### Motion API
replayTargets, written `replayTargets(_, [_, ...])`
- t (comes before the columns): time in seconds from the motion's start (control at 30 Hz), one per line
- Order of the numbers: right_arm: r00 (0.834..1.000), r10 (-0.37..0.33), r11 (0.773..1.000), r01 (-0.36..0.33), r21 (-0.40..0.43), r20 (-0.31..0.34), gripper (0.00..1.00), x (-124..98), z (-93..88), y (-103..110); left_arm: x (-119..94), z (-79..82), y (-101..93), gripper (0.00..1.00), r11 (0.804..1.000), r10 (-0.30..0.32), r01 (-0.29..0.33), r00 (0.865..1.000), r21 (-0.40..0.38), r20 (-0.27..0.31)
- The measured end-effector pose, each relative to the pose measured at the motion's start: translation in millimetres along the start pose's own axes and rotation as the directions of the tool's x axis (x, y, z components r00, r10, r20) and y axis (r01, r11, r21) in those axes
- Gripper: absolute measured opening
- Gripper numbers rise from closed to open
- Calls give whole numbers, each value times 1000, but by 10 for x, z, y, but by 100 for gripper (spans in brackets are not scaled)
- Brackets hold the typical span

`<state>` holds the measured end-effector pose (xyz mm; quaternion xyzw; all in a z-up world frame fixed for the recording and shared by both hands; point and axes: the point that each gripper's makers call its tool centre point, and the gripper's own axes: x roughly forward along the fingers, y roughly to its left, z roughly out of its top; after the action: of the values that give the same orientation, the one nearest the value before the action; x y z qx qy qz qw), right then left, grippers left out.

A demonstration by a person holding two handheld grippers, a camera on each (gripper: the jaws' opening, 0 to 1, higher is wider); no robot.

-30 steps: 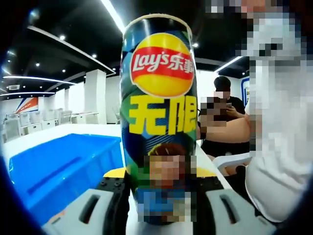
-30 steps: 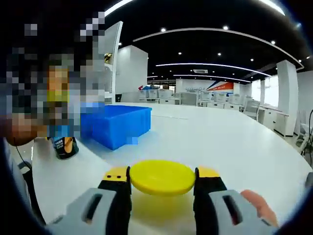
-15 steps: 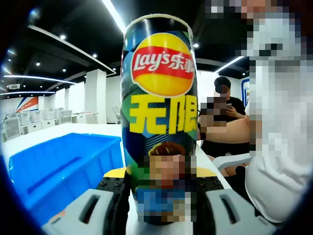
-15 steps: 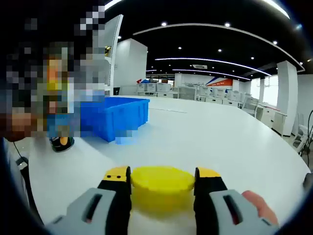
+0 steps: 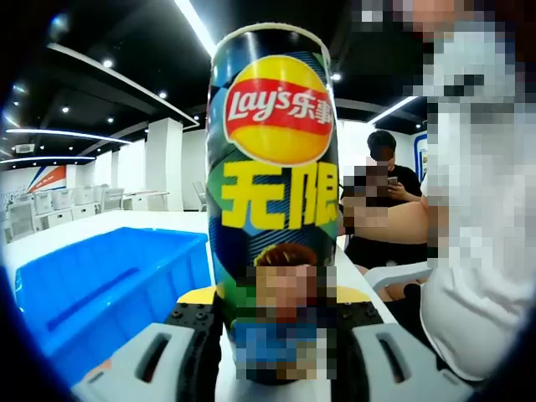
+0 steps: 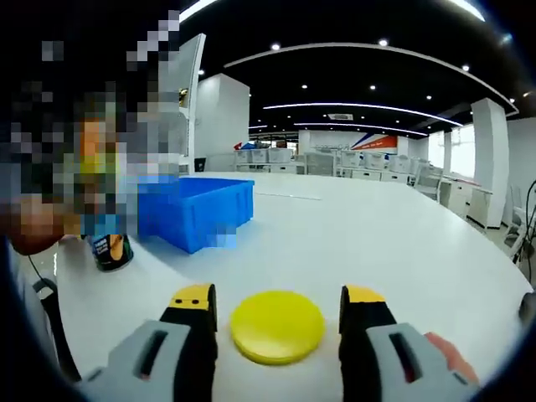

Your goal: Open the lid of the chip container on the table, take out the chips, place them into the box in front of the container, and close the lid

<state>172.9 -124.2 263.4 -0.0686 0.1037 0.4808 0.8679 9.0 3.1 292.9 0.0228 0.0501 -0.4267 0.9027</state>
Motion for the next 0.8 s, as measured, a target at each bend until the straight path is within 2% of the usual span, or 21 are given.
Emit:
replayTargets(0.1, [1000, -4, 1000, 4, -2, 10, 51, 1, 19, 27, -12, 3, 3, 50, 1000, -12, 12, 1000, -6, 13])
replayTargets(0.13, [998, -51, 998, 52, -30, 32, 49, -17, 54, -40, -13, 2, 2, 50, 1000, -17, 17, 1000, -3, 17])
replayTargets(0.17, [997, -56, 997, 59, -52, 47, 47, -24, 76, -41, -16, -3, 2, 50, 1000, -22, 22, 1000, -5, 17])
replayTargets(0.27, [998, -47, 998, 48, -36, 45, 47, -38, 70, -29, -30, -50, 30, 58, 999, -28, 28, 1000, -26, 14])
replayTargets(0.33, [997, -36, 999, 38, -32, 61, 48, -54, 102, -10, -56, 7, 6, 61, 996, -50, 54, 997, -69, 60])
replayTargets(0.4, [997, -39, 998, 42, -44, 69, 49, -64, 122, -4, -85, 88, 10, 66, 994, -59, 67, 993, -81, 98])
replayTargets(0.47, [997, -38, 998, 42, -46, 68, 48, -69, 126, 0, -118, 155, 36, 66, 994, -56, 66, 991, -82, 117])
replayTargets(0.57, [997, -37, 998, 41, -48, 67, 48, -75, 118, 10, -127, 221, 85, 67, 996, -42, 50, 992, -68, 121])
replayTargets(0.8, [997, -33, 998, 36, -56, 69, 48, -104, 139, 55, -62, 355, 55, 68, 995, -80, 86, 987, -40, 138])
